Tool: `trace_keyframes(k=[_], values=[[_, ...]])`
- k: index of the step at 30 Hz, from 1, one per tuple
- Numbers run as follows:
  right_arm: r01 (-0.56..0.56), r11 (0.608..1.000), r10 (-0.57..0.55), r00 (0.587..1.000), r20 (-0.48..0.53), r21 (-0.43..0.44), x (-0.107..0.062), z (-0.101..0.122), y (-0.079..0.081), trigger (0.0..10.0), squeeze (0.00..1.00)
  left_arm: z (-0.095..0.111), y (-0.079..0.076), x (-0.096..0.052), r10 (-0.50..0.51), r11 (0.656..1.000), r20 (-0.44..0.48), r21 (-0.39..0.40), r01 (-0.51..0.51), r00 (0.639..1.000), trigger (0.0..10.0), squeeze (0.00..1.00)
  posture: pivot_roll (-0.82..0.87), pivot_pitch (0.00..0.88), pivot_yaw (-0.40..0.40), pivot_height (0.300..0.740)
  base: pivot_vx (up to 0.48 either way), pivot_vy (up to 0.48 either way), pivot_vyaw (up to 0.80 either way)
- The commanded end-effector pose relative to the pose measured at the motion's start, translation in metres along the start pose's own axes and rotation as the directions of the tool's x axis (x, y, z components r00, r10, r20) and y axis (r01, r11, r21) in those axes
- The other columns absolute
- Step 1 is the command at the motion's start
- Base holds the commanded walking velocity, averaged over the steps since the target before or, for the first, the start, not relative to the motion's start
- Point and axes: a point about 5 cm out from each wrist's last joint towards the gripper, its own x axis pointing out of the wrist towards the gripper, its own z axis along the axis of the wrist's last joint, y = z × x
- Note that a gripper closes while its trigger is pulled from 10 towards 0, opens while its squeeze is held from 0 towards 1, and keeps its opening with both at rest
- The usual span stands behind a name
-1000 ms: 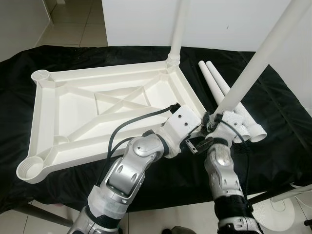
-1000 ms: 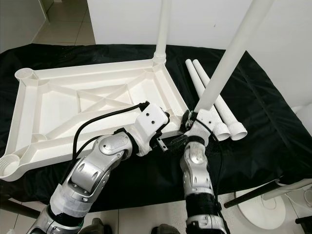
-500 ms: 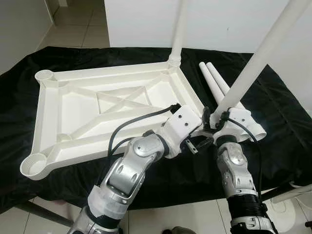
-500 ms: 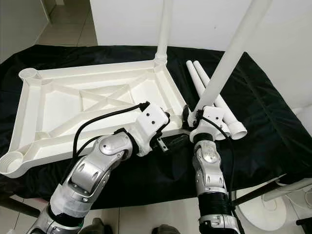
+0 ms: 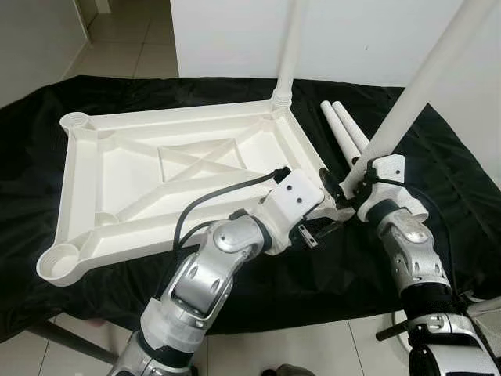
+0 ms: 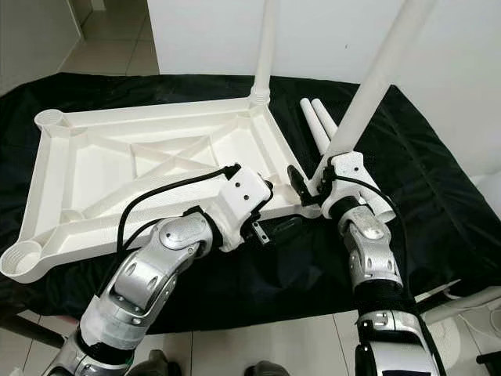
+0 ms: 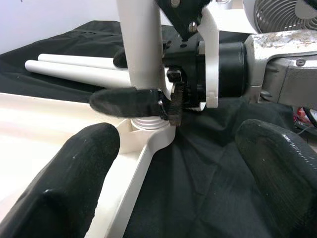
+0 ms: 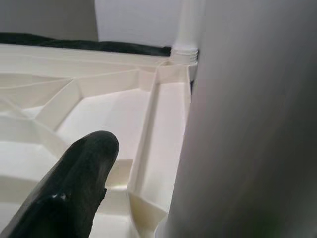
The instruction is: Building children table
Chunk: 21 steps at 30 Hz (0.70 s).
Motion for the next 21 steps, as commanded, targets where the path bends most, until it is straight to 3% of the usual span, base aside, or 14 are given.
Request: trace_keyframes(k=[1,3,4,5,6,7,9,20,21], values=[[-0.023,1.000,0.023,1.000,-0.017,-0.010,0.001,-0.001,-0.003,10.0,0.00,0.003,0.001,0.000,0.033,0.999,0.015,0.013,-0.033,0.999,10.0,0.00,-0.06,0.018,-0.025,0.740,0.000,0.000,0.00],[-0.039,0.999,0.039,0.999,-0.027,-0.010,0.003,0.000,-0.007,9.8,0.00,0.004,0.001,0.000,0.033,0.999,0.016,0.013,-0.034,0.999,10.0,0.00,-0.06,0.020,-0.025,0.740,0.000,0.000,0.00],[-0.047,0.999,0.046,0.998,-0.036,-0.016,0.004,-0.001,-0.010,8.0,0.00,0.004,0.001,0.000,0.034,0.999,0.015,0.014,-0.034,0.999,10.0,0.00,-0.06,0.020,-0.025,0.740,0.000,0.000,0.00],[-0.047,0.999,0.046,0.998,-0.036,-0.016,0.004,-0.001,-0.010,8.0,0.00,0.004,0.001,0.000,0.034,0.999,0.015,0.014,-0.034,0.999,10.0,0.00,-0.06,0.020,-0.025,0.740,0.000,0.000,0.00],[-0.064,0.998,0.063,0.997,-0.048,-0.016,0.004,-0.002,-0.012,4.7,0.00,0.004,0.002,0.000,0.036,0.999,0.015,0.014,-0.036,0.999,10.0,0.00,-0.06,0.023,-0.025,0.740,0.000,0.000,0.00],[-0.064,0.998,0.063,0.997,-0.048,-0.016,0.004,-0.002,-0.012,4.7,0.00,0.004,0.002,0.000,0.036,0.999,0.015,0.014,-0.036,0.999,10.0,0.00,-0.06,0.023,-0.025,0.740,0.000,0.000,0.00],[-0.074,0.997,0.073,0.995,-0.069,-0.011,0.003,-0.005,-0.015,0.0,0.00,0.004,0.002,-0.001,0.040,0.999,0.015,0.014,-0.040,0.999,10.0,0.00,-0.06,0.028,-0.029,0.740,0.000,0.000,0.00],[-0.080,0.996,0.083,0.991,-0.105,0.031,-0.008,-0.023,-0.018,0.0,0.00,0.005,0.004,-0.001,0.053,0.998,0.017,0.012,-0.054,0.998,10.0,0.00,-0.06,0.034,-0.030,0.740,0.000,0.000,0.00],[-0.080,0.996,0.084,0.991,-0.107,0.034,-0.008,-0.024,-0.017,10.0,0.00,0.005,0.005,-0.001,0.053,0.999,0.018,0.011,-0.054,0.998,10.0,0.00,-0.06,0.034,-0.030,0.740,0.000,0.000,0.00]])
